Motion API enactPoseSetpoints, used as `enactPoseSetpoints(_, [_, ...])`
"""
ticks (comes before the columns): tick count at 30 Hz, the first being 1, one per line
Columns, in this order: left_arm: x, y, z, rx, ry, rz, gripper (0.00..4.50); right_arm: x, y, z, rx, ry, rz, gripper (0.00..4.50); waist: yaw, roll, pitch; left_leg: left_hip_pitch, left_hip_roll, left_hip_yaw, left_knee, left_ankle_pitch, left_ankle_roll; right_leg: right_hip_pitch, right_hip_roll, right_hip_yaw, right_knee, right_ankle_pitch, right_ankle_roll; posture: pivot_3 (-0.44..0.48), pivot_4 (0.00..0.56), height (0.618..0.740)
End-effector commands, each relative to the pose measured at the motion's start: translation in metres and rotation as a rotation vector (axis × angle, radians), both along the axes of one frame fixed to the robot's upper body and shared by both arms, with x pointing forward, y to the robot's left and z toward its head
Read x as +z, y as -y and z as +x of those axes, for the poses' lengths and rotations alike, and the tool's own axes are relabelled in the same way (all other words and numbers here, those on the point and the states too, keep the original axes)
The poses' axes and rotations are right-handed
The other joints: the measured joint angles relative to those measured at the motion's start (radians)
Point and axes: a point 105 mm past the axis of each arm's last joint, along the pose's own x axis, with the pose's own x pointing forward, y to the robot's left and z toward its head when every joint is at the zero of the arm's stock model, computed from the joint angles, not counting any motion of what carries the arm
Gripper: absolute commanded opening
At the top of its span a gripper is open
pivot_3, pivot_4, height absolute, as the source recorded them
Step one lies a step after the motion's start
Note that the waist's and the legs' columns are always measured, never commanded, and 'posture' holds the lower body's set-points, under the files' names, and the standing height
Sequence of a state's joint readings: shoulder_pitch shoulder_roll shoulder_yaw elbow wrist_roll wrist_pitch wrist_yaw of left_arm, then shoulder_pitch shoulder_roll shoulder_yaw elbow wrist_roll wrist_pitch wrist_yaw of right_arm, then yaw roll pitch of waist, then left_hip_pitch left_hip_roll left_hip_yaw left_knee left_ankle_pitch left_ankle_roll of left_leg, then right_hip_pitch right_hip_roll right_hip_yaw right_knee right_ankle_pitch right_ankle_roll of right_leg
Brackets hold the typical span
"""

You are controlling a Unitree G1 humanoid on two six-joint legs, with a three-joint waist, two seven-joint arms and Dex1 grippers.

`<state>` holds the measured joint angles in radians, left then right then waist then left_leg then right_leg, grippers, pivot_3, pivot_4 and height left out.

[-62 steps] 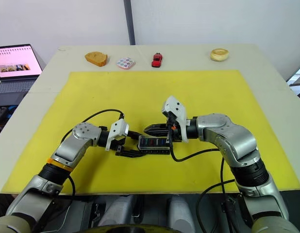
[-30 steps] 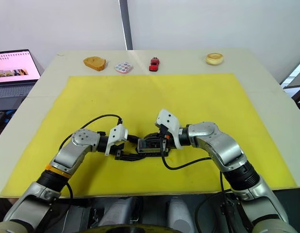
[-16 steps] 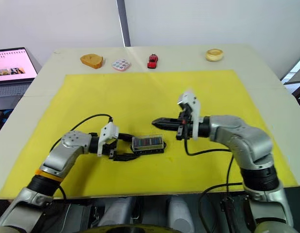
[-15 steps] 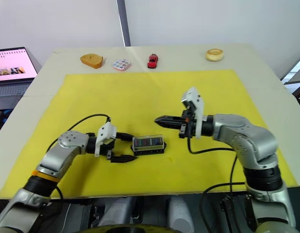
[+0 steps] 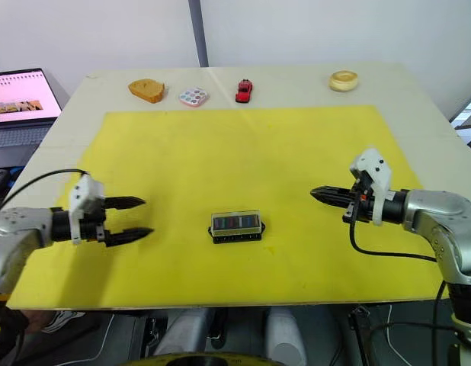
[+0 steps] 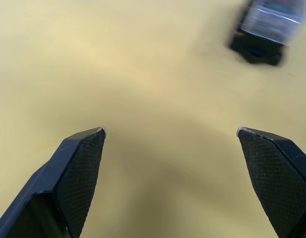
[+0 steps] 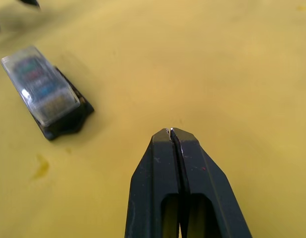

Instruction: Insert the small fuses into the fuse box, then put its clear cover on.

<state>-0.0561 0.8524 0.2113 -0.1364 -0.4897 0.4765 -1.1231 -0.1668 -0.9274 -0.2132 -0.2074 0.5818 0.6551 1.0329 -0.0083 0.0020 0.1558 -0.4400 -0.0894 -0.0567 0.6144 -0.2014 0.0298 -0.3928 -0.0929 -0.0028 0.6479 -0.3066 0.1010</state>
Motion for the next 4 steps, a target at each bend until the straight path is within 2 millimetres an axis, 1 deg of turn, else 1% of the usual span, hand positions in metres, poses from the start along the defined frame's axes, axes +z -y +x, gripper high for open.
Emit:
enactPoseSetpoints(1, [0.0027, 0.0012, -0.0079, 0.044, 0.022, -0.039, 4.46, 0.002, 0.0084, -0.0015, 0.003, 0.029, -0.039, 0.0, -0.002, 0.0, 0.0, 0.0, 0.0, 0.0, 0.0, 0.0, 0.0, 0.0, 0.0, 0.0, 0.0, 0.0, 0.0, 0.0, 0.15, 0.74])
enactPoseSetpoints(4, [-0.003, -0.0005, -0.0105, 0.096, 0.008, -0.083, 4.46, -0.0028, 0.0111, -0.0005, -0.005, 0.023, -0.041, 0.0, 0.0, 0.0, 0.0, -0.001, 0.0, 0.0, 0.0, 0.0, 0.0, -0.001, 0.0, 0.0, 0.0, 0.0, 0.0, 0.0, 0.15, 0.74])
